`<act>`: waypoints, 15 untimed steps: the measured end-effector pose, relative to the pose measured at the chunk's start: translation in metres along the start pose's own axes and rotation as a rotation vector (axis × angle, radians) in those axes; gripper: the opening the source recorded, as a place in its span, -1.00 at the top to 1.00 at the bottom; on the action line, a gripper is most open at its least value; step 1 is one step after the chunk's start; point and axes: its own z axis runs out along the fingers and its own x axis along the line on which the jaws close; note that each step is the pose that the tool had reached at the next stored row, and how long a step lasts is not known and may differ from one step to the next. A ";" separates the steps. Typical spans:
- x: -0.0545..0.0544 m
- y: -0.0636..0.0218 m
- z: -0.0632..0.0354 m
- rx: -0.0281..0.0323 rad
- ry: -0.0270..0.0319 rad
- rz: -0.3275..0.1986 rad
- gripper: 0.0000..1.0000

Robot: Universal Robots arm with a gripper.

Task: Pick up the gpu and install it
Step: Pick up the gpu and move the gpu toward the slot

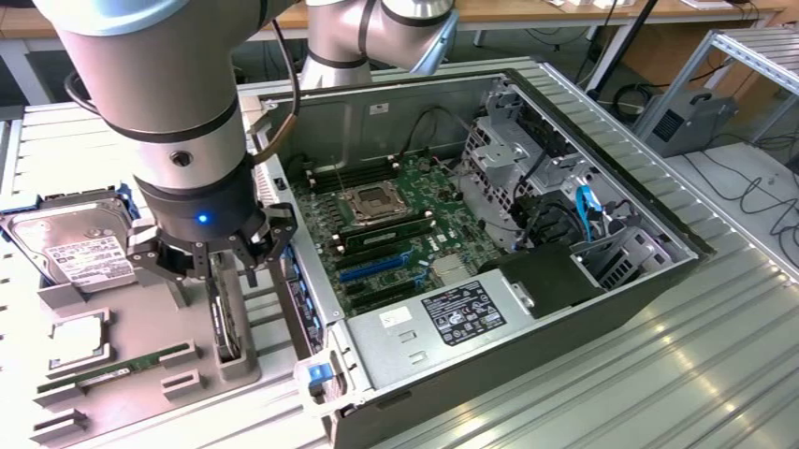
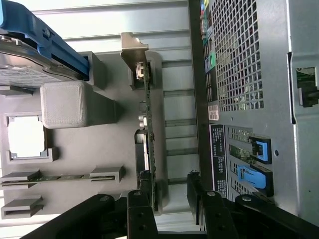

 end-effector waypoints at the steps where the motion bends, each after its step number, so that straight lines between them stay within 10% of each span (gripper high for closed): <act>1: 0.000 0.0000 0.0003 0.0000 0.0000 0.000 0.15; 15: 0.000 -0.0002 0.0040 -0.0001 0.0000 0.000 0.15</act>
